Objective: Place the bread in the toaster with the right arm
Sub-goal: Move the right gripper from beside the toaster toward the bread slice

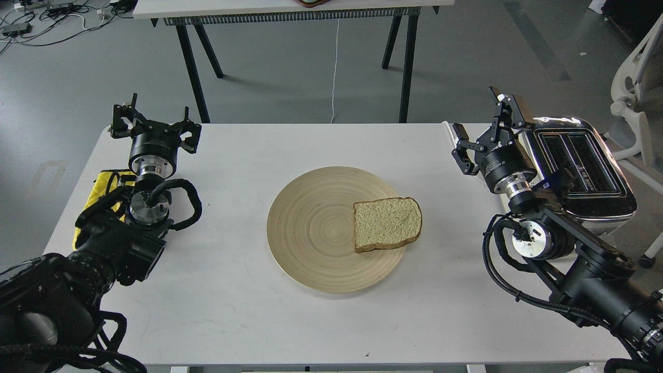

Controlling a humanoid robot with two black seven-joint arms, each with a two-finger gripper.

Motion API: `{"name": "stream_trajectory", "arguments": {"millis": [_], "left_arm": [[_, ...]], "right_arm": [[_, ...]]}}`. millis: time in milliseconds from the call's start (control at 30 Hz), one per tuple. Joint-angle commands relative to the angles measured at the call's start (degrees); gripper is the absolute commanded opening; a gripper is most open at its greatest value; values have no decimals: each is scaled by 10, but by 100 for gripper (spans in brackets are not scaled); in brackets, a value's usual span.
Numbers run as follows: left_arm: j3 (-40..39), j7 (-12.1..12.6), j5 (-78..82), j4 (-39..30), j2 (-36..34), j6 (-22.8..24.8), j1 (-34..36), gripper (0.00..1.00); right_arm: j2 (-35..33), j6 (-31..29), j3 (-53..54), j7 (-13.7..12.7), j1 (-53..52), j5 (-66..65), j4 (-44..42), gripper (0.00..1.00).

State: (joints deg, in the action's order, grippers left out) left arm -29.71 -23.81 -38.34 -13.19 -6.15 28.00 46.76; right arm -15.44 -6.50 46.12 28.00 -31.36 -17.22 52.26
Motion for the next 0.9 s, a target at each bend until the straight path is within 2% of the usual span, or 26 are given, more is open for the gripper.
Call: {"name": "stream_trajectory", "arguments": {"millis": [0,300,367,633,700,867], "left_arm": [[1,0,0,0,0,0,0,100],[0,3,0,0,0,0,1,100],[0,3,0,0,0,0,1,100],[0,3,0,0,0,0,1,100],[0,3,0,0,0,0,1,100],[0,3,0,0,0,0,1,100]], "right_arm": [[0,1,-1,0,1,0,1,99],[1,27,-37,0,-5,-9,9,99],[-1,67,-56,0,-5,-15,21,99],[-13,287,-137,0,-18,-132,106,99],[-36,333,-169,-2,-13,-147,129,99],[-84,345,-271,-2,-8,-152,149,99]]}}
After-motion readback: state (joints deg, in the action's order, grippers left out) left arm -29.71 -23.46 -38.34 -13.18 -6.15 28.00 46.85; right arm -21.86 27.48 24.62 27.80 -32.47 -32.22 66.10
